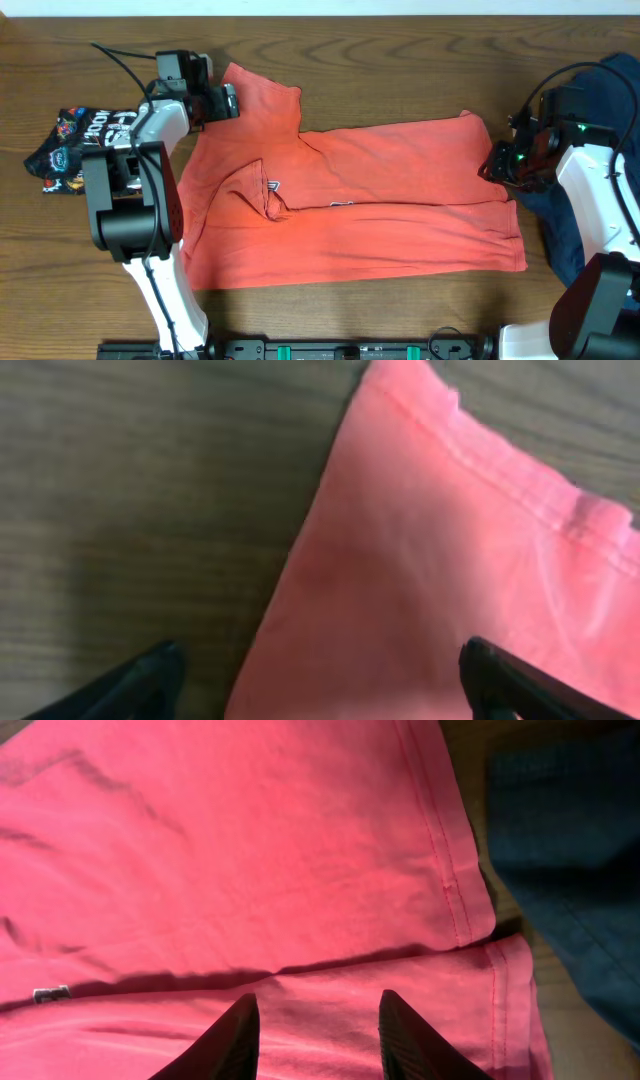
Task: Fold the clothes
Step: 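Grasp the t-shirt's top corners with both grippers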
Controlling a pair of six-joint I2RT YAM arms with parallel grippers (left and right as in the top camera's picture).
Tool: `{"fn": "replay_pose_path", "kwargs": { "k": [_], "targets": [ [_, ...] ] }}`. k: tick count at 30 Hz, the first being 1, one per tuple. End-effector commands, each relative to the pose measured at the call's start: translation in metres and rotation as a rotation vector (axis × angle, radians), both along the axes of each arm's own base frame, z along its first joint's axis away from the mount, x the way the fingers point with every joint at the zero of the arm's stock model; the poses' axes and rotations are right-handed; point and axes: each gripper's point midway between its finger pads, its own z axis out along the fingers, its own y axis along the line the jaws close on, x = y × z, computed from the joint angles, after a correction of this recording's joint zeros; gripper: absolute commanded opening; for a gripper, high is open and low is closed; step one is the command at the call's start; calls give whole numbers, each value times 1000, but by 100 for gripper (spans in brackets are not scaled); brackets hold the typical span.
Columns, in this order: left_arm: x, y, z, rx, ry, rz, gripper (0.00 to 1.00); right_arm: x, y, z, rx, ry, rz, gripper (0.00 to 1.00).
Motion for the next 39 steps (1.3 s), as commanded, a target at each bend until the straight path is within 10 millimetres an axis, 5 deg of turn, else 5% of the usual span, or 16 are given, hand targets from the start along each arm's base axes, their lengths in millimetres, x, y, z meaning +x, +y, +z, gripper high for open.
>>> {"fn": "replay_pose_path", "kwargs": {
  "k": [1, 3, 10, 14, 23, 29, 39],
  "targets": [
    [-1, -9, -9, 2, 23, -26, 87, 4, 4, 3, 3, -21, 19, 38],
    [-3, -15, -11, 0, 34, -37, 81, 8, 4, 3, 0, -35, 19, 43],
    [-20, -32, -20, -3, 110, -69, 21, 27, 0, -14, -15, -56, 23, 52],
    [-32, -32, -18, -52, 169, -22, 9, 56, -13, -24, -114, -131, 14, 62],
    [-45, -54, 40, -219, 148, -63, 8, 120, -23, -18, -189, -362, -6, 74],
    [-53, -54, 72, -216, 118, -66, 7, 140, -15, -42, -188, -392, 11, 75],
    [-77, -55, 71, -230, 221, -30, 8, 170, -4, -85, -154, -450, 0, 72]
  ]
}}
